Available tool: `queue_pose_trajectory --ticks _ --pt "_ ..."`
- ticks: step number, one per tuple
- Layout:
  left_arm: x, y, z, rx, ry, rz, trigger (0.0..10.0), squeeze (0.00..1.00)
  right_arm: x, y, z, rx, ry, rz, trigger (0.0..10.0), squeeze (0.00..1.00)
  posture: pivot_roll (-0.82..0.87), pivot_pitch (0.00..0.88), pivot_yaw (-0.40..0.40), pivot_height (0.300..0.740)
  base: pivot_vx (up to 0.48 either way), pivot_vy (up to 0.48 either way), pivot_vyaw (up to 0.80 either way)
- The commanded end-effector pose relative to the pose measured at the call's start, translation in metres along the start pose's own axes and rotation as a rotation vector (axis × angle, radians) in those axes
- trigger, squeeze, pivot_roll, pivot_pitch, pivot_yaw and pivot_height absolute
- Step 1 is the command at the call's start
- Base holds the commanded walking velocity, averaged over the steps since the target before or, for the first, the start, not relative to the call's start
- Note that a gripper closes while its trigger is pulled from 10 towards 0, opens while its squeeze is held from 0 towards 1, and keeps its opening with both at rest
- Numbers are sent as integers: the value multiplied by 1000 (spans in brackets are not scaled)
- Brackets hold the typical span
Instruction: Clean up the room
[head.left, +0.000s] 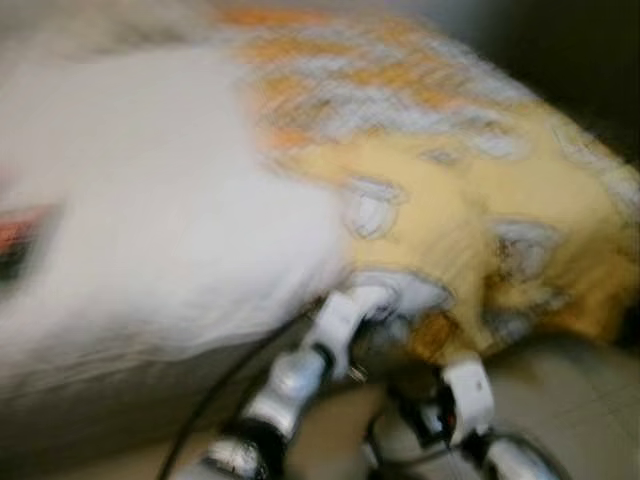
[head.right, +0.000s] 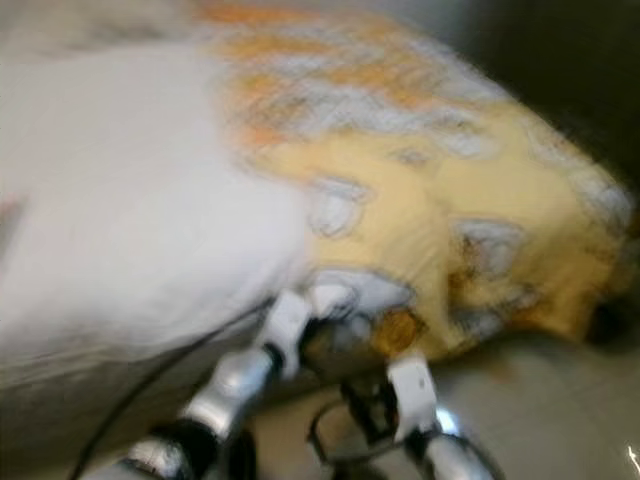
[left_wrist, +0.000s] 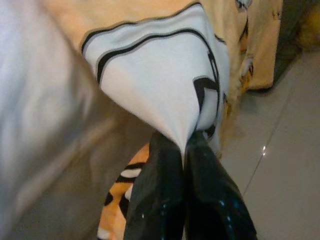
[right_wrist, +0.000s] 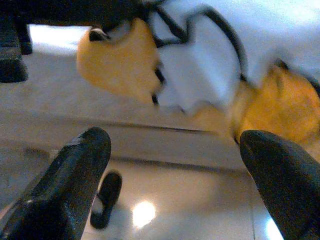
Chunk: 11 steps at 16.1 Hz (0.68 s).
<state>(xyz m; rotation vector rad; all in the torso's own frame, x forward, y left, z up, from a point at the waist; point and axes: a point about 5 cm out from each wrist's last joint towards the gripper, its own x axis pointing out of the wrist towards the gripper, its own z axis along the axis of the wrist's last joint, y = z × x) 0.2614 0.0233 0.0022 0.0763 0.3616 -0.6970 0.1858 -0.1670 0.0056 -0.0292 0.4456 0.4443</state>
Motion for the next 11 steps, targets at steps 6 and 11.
queue_pose_trajectory --ticks 6,11 --pt "2 -36 -15 -123 114 -247 10000 0 -12 -6 -8 19 48 50 10000 0 -97 34 -20 732 0 0 0" --pt "-2 -39 -23 -115 145 -250 10000 0 -13 -7 -6 23 45 47 10000 0 -99 42 -19 732 0 0 0"
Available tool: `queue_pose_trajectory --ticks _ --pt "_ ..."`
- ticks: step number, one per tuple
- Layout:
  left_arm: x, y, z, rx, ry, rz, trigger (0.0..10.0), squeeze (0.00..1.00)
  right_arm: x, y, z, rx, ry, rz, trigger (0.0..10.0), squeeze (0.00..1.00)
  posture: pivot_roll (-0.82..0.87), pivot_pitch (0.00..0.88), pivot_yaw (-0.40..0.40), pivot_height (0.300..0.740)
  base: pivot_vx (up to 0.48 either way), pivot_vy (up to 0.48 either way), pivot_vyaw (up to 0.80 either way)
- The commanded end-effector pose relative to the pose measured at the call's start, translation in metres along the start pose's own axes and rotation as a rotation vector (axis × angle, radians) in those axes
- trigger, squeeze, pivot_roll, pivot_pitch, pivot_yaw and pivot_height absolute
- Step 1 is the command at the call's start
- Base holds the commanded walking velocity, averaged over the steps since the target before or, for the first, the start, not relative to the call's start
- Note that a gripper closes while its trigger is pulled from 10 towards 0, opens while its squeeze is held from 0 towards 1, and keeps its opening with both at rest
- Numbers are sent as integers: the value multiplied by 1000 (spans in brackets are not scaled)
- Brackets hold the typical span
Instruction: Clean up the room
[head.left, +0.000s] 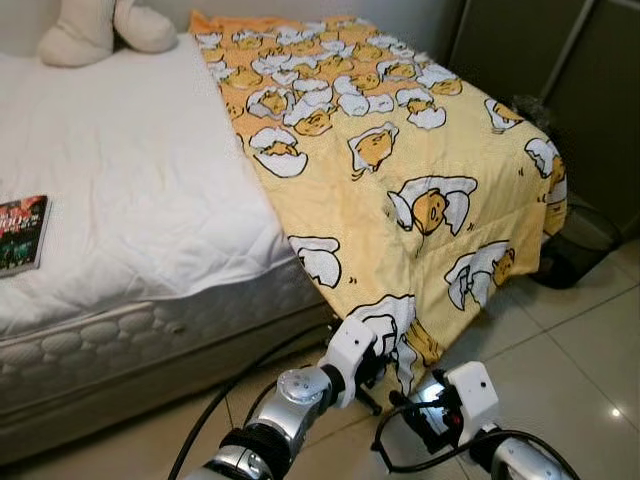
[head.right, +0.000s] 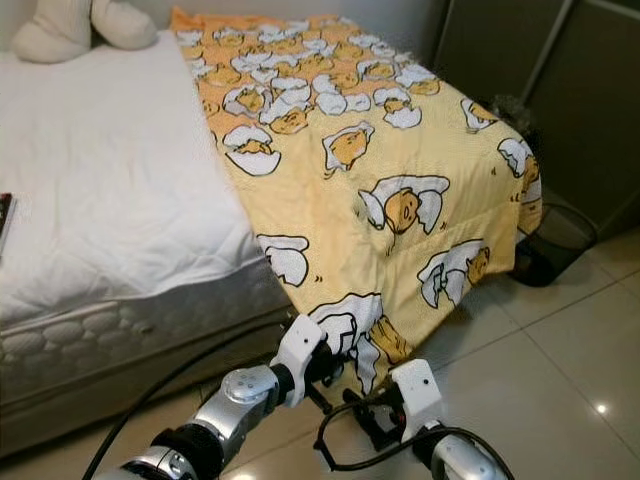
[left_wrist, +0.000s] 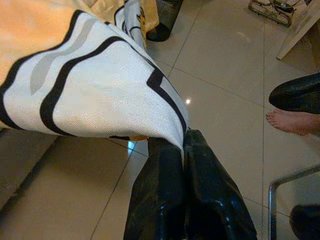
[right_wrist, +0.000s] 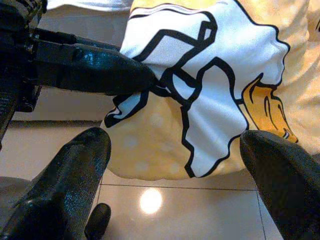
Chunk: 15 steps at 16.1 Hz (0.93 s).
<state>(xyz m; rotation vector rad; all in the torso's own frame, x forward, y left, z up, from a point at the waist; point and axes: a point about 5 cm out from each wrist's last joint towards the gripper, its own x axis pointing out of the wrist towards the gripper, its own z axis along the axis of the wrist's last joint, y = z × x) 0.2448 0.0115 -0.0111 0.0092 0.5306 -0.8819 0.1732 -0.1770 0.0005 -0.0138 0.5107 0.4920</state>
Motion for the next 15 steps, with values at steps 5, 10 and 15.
queue_pose_trajectory --ticks 5,10,15 --pt "2 -39 -25 -233 36 -189 10000 0 -5 -3 0 6 5 9 10000 0 -99 41 -29 732 0 0 0" --pt "-1 -42 -27 -128 103 -318 10000 1000 -3 -5 3 -2 12 33 10000 0 -94 38 -35 732 0 0 0" --pt "-7 -21 -11 -110 55 -335 10000 1000 3 -11 15 -18 -22 19 10000 0 -80 26 -28 732 0 0 0"
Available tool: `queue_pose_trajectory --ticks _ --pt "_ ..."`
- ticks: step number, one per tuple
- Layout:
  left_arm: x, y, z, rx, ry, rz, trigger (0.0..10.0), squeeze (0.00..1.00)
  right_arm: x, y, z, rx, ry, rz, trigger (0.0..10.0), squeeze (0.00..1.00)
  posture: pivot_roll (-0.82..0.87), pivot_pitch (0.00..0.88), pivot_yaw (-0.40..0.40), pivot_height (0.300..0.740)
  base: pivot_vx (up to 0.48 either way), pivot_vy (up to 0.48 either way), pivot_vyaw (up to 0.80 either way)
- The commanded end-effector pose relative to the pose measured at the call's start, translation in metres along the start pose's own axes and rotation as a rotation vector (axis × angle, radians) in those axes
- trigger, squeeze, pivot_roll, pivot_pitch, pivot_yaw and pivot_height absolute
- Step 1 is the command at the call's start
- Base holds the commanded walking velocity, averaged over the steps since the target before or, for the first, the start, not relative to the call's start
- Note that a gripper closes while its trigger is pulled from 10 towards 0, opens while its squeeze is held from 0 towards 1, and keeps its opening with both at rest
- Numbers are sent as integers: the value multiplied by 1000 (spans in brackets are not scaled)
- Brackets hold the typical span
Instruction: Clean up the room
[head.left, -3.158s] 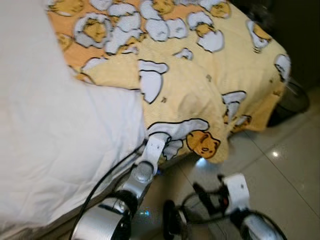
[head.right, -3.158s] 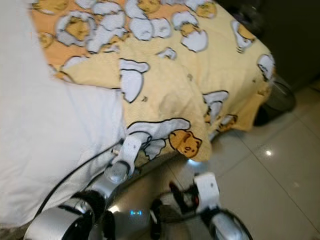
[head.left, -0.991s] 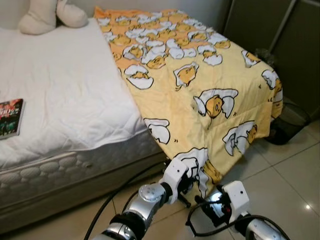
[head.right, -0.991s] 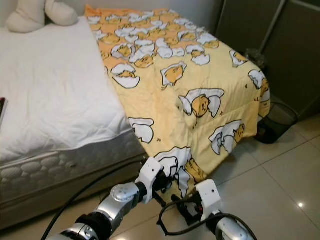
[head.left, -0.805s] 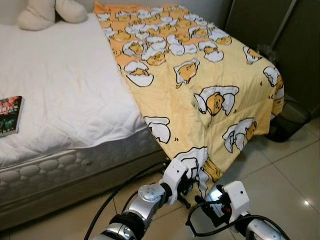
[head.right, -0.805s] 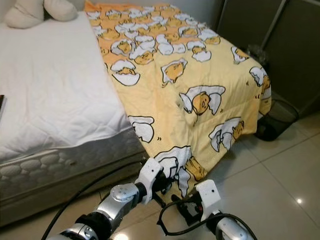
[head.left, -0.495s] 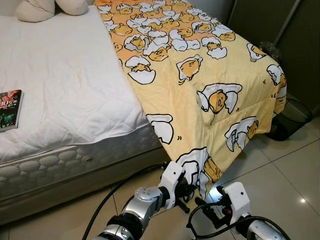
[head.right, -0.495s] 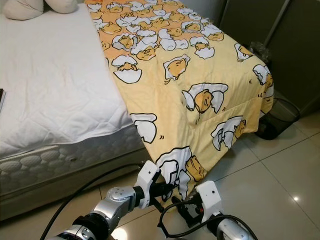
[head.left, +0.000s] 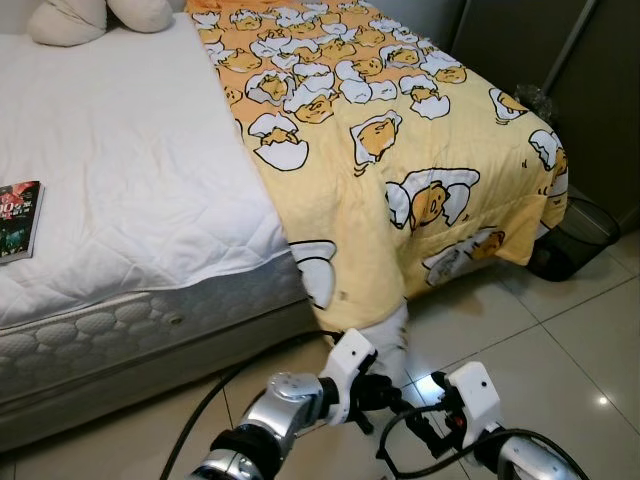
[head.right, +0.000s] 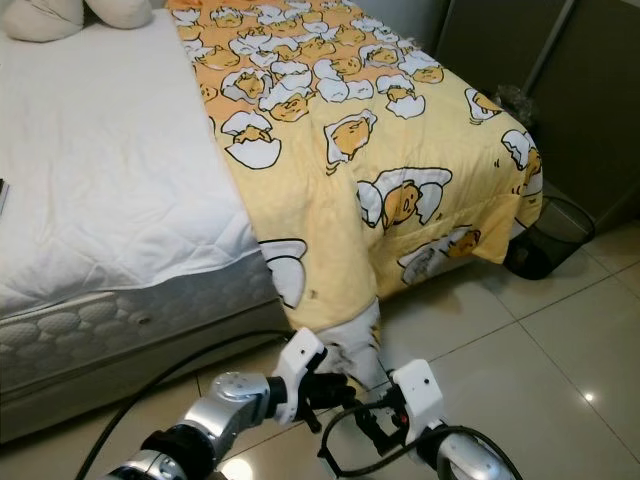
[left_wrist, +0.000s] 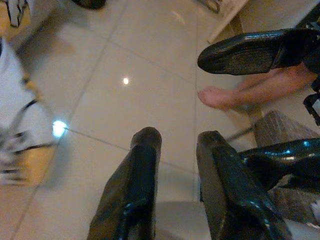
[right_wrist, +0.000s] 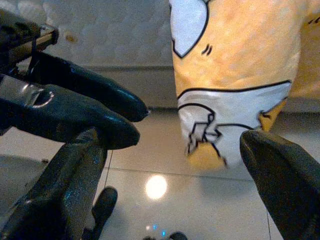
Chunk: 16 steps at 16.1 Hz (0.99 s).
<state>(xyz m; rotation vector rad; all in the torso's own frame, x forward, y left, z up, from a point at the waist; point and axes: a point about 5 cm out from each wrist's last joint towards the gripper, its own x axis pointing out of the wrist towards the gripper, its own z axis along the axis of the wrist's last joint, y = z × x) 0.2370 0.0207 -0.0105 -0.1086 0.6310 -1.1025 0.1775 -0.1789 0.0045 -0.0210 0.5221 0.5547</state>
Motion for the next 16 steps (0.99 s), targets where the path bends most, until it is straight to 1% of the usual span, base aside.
queue_pose_trajectory --ticks 1,2,3,4,5,6,7,8,9,10,12,13,14,16 --pt "-3 6 7 45 -55 79 10000 1000 4 -15 20 -17 -78 -87 10000 0 -71 20 -26 732 0 0 0" --pt "-13 23 18 95 -96 226 10000 1000 6 -20 27 -24 -111 -132 10000 0 -64 16 -24 732 0 0 0" --pt "-20 34 25 126 -124 321 10000 1000 6 -24 32 -28 -132 -162 10000 0 -64 16 -24 732 0 0 0" --pt "-40 57 45 143 -214 517 10000 1000 9 -32 45 -18 -193 -243 10000 0 -53 1 -16 732 0 0 0" --pt "-70 81 72 150 -355 746 10000 1000 12 -42 62 6 -274 -348 10000 0 -49 0 -12 732 0 0 0" --pt "-87 88 87 154 -452 833 10000 1000 13 -45 71 17 -319 -395 10000 0 -45 0 -9 732 0 0 0" --pt "-98 89 96 161 -519 878 10000 1000 16 -43 76 7 -342 -401 10000 0 -42 0 -7 732 0 0 0" --pt "-105 88 101 172 -559 907 10000 1000 19 -41 77 2 -349 -395 10000 0 -38 0 -4 732 0 0 675" --pt "-106 88 102 176 -569 914 10000 1000 20 -40 77 -2 -348 -393 10000 0 -36 0 -4 732 0 0 688" --pt "-110 89 103 174 -568 946 10000 0 22 -39 76 -16 -343 -389 10000 0 -34 0 -3 732 0 0 675" --pt "-116 90 104 200 -559 1040 10000 0 27 -40 76 -9 -345 -399 10000 0 -17 0 9 732 0 0 609" --pt "-118 90 100 188 -548 1083 10000 0 29 -40 76 -10 -349 -405 10000 0 -18 0 13 732 0 0 581" --pt "-117 91 95 168 -525 1095 10000 0 30 -39 76 -15 -355 -406 10000 0 -18 0 14 732 0 0 556" --pt "-116 91 92 168 -516 1100 10000 0 32 -37 77 -18 -360 -401 10000 0 -19 0 14 732 0 0 559"
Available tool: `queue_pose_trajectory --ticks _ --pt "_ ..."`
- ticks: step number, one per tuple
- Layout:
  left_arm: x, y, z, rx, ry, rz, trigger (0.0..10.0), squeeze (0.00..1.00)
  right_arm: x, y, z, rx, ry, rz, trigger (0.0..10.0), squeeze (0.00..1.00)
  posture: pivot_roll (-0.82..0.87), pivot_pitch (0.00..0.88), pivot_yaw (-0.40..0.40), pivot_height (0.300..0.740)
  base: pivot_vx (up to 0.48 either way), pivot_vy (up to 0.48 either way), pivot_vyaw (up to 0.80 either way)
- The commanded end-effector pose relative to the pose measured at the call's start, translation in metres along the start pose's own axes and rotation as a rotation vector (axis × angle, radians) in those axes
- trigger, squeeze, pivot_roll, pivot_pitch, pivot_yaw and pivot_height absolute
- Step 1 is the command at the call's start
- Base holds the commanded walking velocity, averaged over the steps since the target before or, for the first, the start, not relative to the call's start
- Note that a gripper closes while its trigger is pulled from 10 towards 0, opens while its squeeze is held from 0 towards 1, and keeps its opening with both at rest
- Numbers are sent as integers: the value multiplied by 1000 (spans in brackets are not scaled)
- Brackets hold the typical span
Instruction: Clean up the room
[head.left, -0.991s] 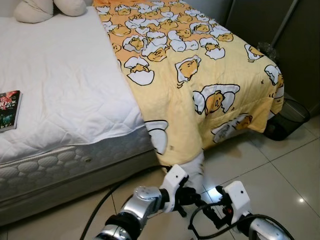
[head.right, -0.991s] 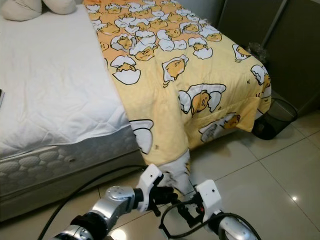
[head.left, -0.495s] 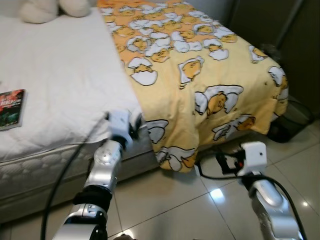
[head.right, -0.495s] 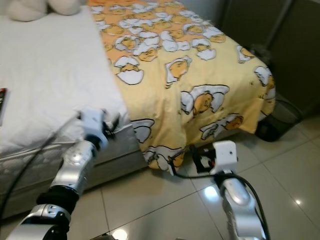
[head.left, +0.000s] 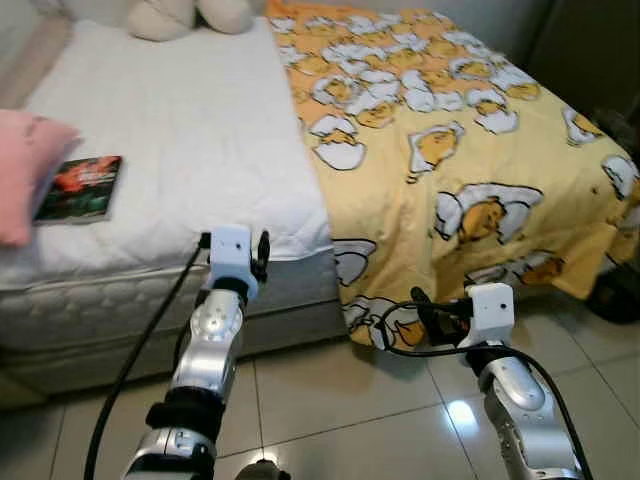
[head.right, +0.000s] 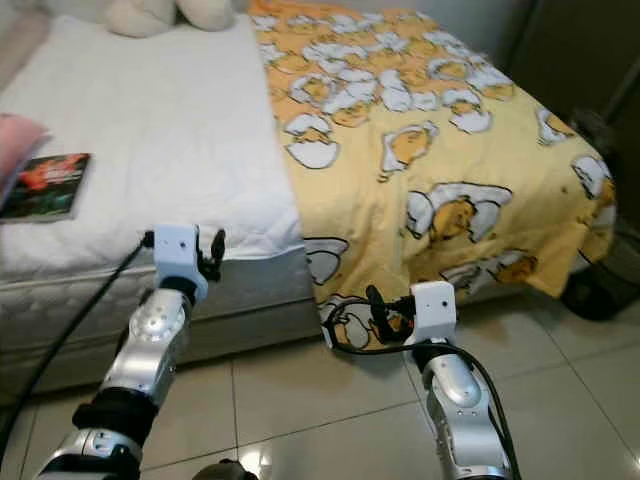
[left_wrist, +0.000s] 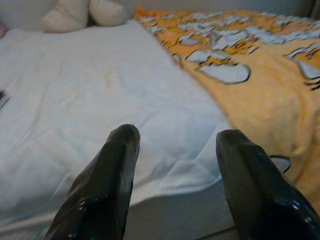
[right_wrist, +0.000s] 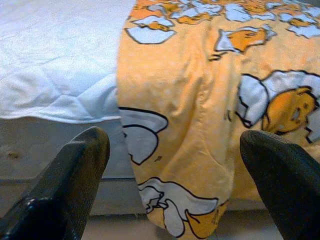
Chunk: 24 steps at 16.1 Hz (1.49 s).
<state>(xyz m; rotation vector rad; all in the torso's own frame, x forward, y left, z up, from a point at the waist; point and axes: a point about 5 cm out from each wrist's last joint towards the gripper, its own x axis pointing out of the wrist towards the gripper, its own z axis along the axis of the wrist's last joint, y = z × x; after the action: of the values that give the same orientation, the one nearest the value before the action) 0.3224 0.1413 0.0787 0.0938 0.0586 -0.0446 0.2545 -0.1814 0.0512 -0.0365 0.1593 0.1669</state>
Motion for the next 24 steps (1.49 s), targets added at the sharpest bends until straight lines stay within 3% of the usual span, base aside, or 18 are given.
queue_pose_trajectory --ticks 1,3,4,5,7,8,9,13,17,18,20,23,24 --pt "1 -2 2 46 -7 -5 10000 0 0 1 0 -6 -12 2 10000 0 -18 0 13 732 0 0 525" --pt "4 2 10 50 -34 50 10000 0 0 -2 9 23 -91 -46 10000 0 -17 0 6 732 0 0 519" --pt "2 11 18 117 -89 97 10000 1000 0 -5 21 46 -155 -75 10000 0 -25 0 11 732 0 0 681" --pt "1 15 28 115 -133 101 10000 1000 1 -5 33 25 -202 -91 10000 0 -25 0 11 732 0 0 700" --pt "5 17 39 27 -134 108 10000 1000 5 -2 41 -3 -219 -75 10000 0 -17 0 6 732 0 0 675" --pt "5 15 41 30 -145 97 10000 1000 6 -1 41 -4 -215 -68 10000 0 -17 0 6 732 0 0 650" --pt "5 4 42 33 -162 43 10000 1000 9 0 35 2 -185 -61 10000 0 -12 0 -3 732 0 -480 594" --pt "-3 -8 30 5 -120 35 10000 1000 9 0 30 2 -151 -44 10000 0 -22 0 -8 732 0 -457 567" --pt "-2 3 13 -14 -6 31 10000 1000 10 -7 26 38 -151 -63 10000 0 3 0 20 732 80 -112 533" --pt "-3 8 11 -17 2 45 10000 0 12 -7 26 42 -154 -67 10000 0 6 0 24 732 0 0 531" --pt "-3 12 11 34 11 62 10000 0 14 -7 26 45 -149 -62 10000 0 16 0 26 732 0 0 528" --pt "-4 14 10 -23 9 85 10000 0 17 -4 23 33 -133 -34 10000 0 22 0 21 732 0 0 527" --pt "-5 8 13 -2 -17 48 10000 0 17 -2 22 24 -126 -10 10000 0 22 0 21 732 0 0 538"
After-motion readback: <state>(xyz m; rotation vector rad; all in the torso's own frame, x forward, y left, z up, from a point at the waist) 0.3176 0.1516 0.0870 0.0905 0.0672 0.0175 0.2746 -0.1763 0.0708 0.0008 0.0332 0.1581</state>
